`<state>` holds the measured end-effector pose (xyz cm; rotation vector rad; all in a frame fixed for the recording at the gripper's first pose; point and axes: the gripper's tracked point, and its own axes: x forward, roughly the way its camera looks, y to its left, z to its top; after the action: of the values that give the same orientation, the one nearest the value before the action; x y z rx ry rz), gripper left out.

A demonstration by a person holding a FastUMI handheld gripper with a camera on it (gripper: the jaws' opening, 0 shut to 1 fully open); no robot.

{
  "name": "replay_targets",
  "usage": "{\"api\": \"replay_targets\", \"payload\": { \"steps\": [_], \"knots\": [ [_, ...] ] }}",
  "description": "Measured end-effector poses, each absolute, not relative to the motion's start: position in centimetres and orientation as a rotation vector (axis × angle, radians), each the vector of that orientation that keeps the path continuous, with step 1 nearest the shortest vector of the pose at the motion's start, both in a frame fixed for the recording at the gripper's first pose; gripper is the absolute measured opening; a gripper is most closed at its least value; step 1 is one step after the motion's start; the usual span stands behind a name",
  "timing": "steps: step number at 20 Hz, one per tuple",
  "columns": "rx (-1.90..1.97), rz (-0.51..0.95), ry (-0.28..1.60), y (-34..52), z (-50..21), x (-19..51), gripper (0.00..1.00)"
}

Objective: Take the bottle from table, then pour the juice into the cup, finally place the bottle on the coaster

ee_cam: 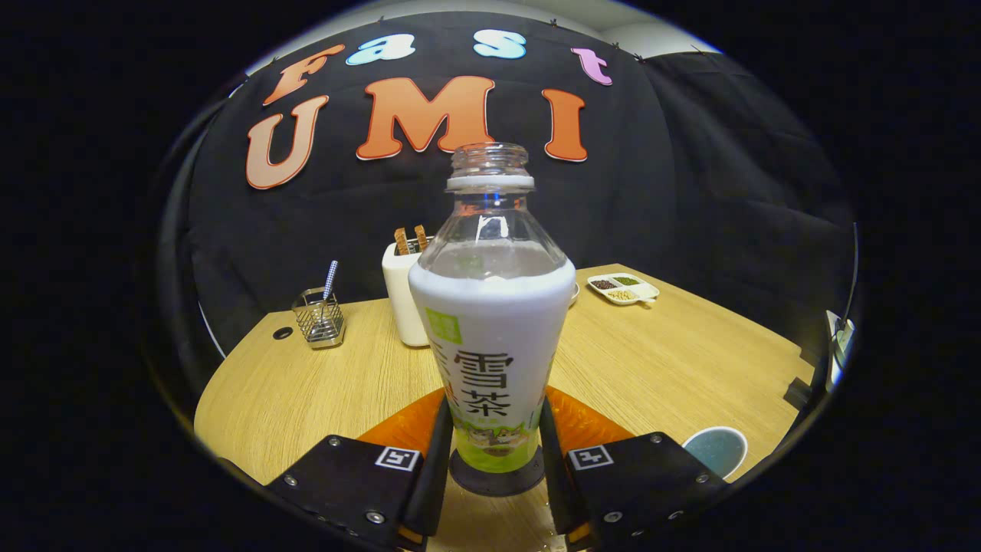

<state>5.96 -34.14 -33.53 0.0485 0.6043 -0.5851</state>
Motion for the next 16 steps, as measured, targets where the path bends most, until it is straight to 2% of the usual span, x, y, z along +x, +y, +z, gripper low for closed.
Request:
{"api": "replay_targets", "payload": {
  "steps": [9, 16],
  "knots": [
    [0.009, -0.578, 0.68, -34.0, -37.1, 5.7, 0.6],
    [0.038, -0.578, 0.652, -33.5, -37.5, 5.5, 0.66]
  ]
}}
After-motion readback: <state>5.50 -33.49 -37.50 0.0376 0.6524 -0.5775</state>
